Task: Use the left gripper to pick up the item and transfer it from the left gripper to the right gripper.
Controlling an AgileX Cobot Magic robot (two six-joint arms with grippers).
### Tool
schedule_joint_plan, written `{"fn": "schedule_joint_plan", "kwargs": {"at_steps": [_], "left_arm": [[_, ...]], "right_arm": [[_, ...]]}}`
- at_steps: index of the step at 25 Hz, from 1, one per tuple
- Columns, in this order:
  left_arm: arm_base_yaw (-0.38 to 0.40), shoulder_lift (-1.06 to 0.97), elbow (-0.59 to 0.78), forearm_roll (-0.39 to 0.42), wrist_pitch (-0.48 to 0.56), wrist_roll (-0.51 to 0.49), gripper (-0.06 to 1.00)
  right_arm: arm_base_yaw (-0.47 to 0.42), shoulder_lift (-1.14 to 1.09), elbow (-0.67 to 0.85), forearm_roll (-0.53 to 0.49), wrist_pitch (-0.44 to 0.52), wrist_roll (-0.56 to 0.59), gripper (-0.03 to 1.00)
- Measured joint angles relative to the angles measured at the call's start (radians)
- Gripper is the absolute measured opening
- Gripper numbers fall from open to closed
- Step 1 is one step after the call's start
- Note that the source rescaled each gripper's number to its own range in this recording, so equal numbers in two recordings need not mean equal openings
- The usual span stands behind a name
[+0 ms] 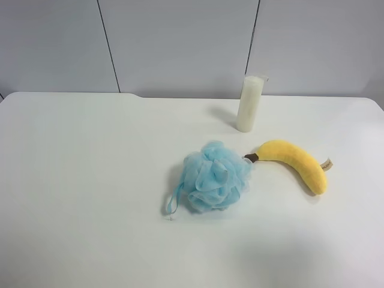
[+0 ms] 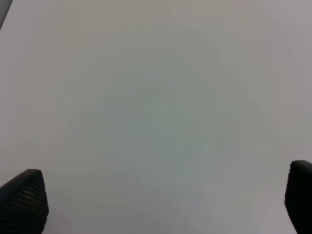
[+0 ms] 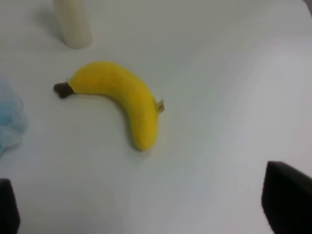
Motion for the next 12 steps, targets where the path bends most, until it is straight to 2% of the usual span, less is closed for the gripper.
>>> {"fn": "schedule_joint_plan", "kwargs": {"at_steps": [8, 12], "left_arm": [[0.0, 0.0, 0.0, 0.0, 0.0, 0.0, 1.0], [0.041, 0.0, 0.0, -0.001, 0.0, 0.0, 1.0]], "right_arm": [[0.0, 0.0, 0.001, 0.0, -0.004, 0.0, 1.0], [0.0, 0.0, 0.001, 0.0, -0.004, 0.0, 1.0]]}}
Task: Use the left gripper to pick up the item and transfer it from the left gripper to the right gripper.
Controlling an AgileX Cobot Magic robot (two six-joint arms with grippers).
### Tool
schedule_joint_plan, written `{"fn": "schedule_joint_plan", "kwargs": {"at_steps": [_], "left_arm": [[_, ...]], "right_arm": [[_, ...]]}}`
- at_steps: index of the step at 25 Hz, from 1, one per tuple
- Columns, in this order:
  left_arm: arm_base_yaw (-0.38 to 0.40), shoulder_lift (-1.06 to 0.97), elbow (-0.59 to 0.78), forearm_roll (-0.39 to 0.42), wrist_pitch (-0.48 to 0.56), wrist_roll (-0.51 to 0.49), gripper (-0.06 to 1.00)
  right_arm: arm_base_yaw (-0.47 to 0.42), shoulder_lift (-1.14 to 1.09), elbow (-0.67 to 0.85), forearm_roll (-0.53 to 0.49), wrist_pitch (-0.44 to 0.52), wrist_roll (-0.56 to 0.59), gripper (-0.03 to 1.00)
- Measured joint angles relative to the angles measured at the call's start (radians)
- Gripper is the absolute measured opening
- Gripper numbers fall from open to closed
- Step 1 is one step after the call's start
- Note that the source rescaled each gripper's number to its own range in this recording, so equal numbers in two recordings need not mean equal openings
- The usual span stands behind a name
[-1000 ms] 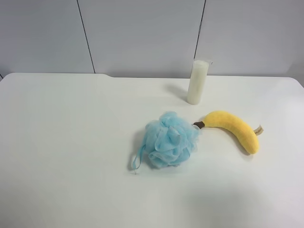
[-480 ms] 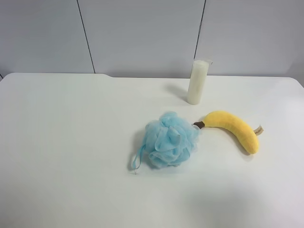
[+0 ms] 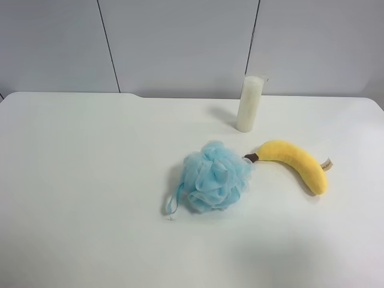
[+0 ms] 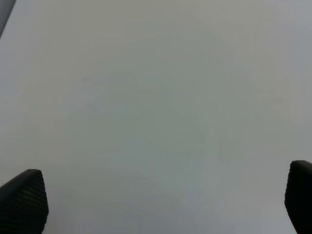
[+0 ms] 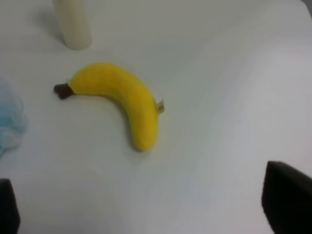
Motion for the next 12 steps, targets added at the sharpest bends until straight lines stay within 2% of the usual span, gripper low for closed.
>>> {"fn": "schedule_joint_plan", "kwargs": {"at_steps": [4, 12], "left_arm": [[0.066, 0.0, 0.0, 0.0, 0.0, 0.0, 1.0], [0.076, 0.0, 0.0, 0.0, 0.0, 0.0, 1.0]], "right_arm": [[0.0, 0.0, 0.0, 0.0, 0.0, 0.0, 1.0], [0.0, 0.0, 0.0, 0.0, 0.0, 0.0, 1.0]]}}
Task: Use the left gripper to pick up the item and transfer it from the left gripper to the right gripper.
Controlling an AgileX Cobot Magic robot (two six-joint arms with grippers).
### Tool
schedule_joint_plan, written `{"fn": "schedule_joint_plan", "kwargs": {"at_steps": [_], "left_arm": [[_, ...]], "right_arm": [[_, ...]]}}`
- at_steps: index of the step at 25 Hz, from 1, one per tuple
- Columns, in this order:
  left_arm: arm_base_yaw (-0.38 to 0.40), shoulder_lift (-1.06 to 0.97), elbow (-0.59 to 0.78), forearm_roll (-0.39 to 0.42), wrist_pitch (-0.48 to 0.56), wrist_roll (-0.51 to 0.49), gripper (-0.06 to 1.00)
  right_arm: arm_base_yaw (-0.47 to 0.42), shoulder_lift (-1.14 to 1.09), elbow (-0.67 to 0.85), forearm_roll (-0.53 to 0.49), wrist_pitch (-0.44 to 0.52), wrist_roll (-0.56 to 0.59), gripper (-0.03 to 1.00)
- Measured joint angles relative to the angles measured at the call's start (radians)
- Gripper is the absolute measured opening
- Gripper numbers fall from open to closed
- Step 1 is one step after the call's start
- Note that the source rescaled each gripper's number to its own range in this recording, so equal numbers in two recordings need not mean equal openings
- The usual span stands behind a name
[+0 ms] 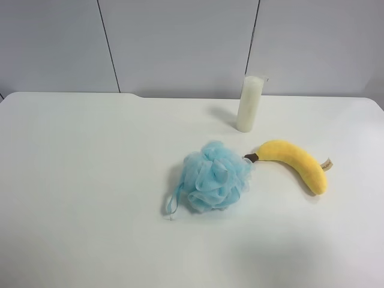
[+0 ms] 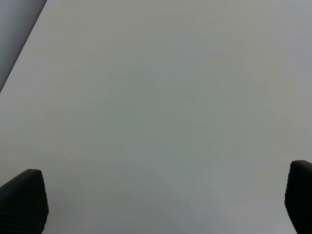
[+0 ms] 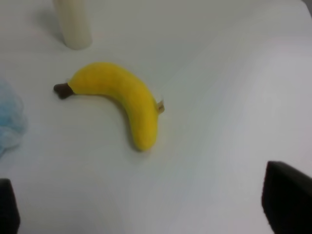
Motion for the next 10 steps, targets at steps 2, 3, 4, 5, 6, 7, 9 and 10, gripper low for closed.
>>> {"fn": "schedule_joint_plan", "kwargs": {"at_steps": [2, 3, 4, 5, 6, 7, 9, 10], "left_arm": [[0.0, 0.0, 0.0, 0.0, 0.0, 0.0, 1.0], [0.0, 0.0, 0.0, 0.0, 0.0, 0.0, 1.0], [0.0, 0.0, 0.0, 0.0, 0.0, 0.0, 1.0], [0.0, 0.0, 0.0, 0.0, 0.0, 0.0, 1.0], [0.0, 0.0, 0.0, 0.0, 0.0, 0.0, 1.0], [0.0, 0.0, 0.0, 0.0, 0.0, 0.0, 1.0], [0.0, 0.0, 0.0, 0.0, 0.0, 0.0, 1.0], [0.0, 0.0, 0.0, 0.0, 0.0, 0.0, 1.0]], "right_arm": [[0.0, 0.0, 0.0, 0.0, 0.0, 0.0, 1.0], [0.0, 0.0, 0.0, 0.0, 0.0, 0.0, 1.0], [0.0, 0.0, 0.0, 0.0, 0.0, 0.0, 1.0], [0.0, 0.0, 0.0, 0.0, 0.0, 0.0, 1.0], [0.0, 0.0, 0.0, 0.0, 0.0, 0.0, 1.0], [0.0, 0.0, 0.0, 0.0, 0.0, 0.0, 1.0], [0.0, 0.0, 0.0, 0.0, 0.0, 0.0, 1.0], [0.0, 0.0, 0.0, 0.0, 0.0, 0.0, 1.0]]}}
